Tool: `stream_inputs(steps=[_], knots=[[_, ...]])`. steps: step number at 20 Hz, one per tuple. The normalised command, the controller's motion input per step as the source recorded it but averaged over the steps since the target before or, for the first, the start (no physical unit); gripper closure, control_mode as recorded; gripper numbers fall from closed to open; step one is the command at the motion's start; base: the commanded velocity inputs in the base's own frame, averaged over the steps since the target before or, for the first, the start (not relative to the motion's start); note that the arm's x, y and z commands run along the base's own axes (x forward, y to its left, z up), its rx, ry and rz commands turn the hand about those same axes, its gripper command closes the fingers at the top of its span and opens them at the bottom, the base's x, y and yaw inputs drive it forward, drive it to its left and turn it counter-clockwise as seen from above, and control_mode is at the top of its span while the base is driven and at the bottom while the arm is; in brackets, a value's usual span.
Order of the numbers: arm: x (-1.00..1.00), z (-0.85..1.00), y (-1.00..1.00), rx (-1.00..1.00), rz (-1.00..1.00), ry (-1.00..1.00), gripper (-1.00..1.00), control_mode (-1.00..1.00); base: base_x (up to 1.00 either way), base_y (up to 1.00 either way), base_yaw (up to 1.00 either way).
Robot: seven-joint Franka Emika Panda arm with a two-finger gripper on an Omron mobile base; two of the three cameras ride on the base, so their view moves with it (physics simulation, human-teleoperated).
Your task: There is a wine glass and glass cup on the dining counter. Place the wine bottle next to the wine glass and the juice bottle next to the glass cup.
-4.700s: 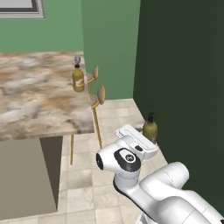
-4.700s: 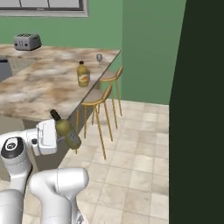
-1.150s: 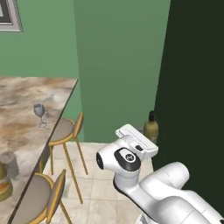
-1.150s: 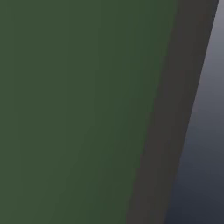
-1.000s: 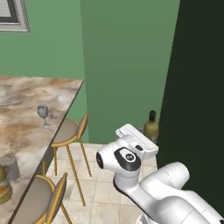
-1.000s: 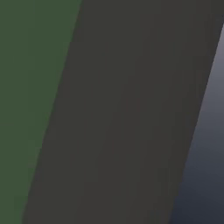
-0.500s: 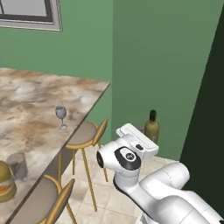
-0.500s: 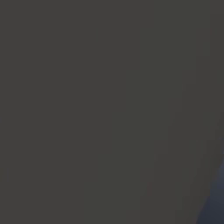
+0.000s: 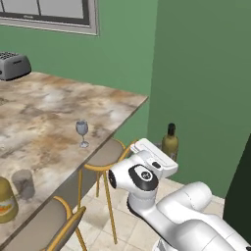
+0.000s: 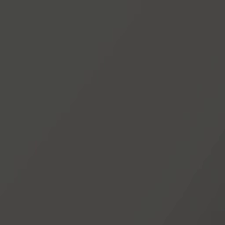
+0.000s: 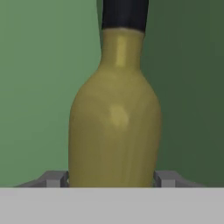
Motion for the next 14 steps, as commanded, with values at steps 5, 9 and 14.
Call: stream_inputs(steps=[5,9,14], knots=[[0.0,0.0,0.0,0.0,0.0,0.0,1.0,1.0,0.35,0.0,0.28],[0.0,0.0,0.0,0.0,0.0,0.0,1.0,1.0,0.4,0.01,0.23],[0.0,0.0,0.0,0.0,0.0,0.0,1.0,1.0,0.44,0.12,0.12]])
